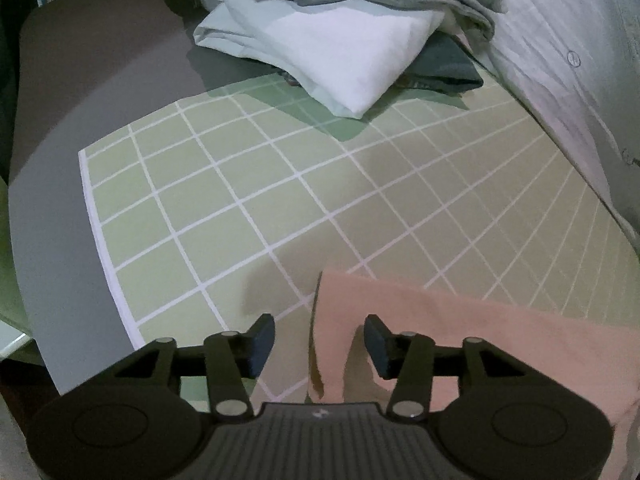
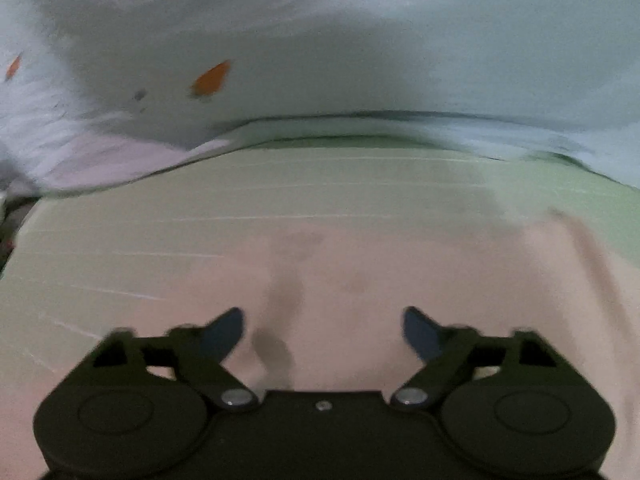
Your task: Fold clothes
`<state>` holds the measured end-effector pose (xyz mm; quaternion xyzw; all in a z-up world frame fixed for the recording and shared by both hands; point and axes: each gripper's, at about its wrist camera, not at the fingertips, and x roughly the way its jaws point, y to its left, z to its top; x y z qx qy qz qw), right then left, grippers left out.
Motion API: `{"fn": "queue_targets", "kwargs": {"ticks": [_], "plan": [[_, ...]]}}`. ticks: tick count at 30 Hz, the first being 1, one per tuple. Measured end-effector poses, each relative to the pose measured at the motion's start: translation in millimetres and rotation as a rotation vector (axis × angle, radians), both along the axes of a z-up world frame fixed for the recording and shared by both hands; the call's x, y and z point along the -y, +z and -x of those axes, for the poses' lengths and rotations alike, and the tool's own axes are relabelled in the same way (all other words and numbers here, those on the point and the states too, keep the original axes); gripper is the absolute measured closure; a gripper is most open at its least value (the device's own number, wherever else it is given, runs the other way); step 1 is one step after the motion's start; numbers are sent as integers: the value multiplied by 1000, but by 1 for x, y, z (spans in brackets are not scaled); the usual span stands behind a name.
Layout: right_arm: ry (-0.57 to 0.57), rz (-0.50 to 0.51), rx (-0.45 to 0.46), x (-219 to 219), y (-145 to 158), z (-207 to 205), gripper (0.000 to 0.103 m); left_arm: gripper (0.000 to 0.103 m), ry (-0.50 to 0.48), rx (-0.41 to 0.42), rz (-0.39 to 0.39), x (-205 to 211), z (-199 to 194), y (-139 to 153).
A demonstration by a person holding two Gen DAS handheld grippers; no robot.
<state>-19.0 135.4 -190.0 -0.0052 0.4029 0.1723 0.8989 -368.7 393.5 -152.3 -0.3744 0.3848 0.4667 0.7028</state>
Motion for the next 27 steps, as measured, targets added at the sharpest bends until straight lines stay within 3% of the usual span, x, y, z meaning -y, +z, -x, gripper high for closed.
{"fn": "queue_targets", "kwargs": {"ticks": [1,3,5,6,7,13,15,19,21,22,27], "plan": [[28,-6,-15,-9,-3,-6,43,47,-3,-13,-9,2,-3,0],[61,-6,-22,-22,-6,-16,48,44,-21,-44,-27,6,-10,-1],[76,25,4,-33,-7,-20,68,40,-43,-78,-50,10,-17,-3],[85,40,16,-38,-7,-22,85,38,-57,-91,-60,12,-20,-4],[92,61,27,-44,-8,-24,96,34,-73,-101,-69,14,-23,-5],[93,101,68,-64,-14,-57,96,21,-116,-115,-79,16,-30,-9],[90,112,64,-69,-13,-66,87,20,-122,-120,-77,16,-31,-10],[75,100,62,-60,-6,-59,29,20,-123,-119,-63,14,-32,-9],[41,63,77,-44,1,-42,10,20,-121,-109,-55,14,-30,-8],[18,48,80,-34,4,-32,4,20,-122,-103,-53,15,-29,-8],[-71,39,44,25,4,44,2,20,-137,-82,-57,19,-26,-8]]}}
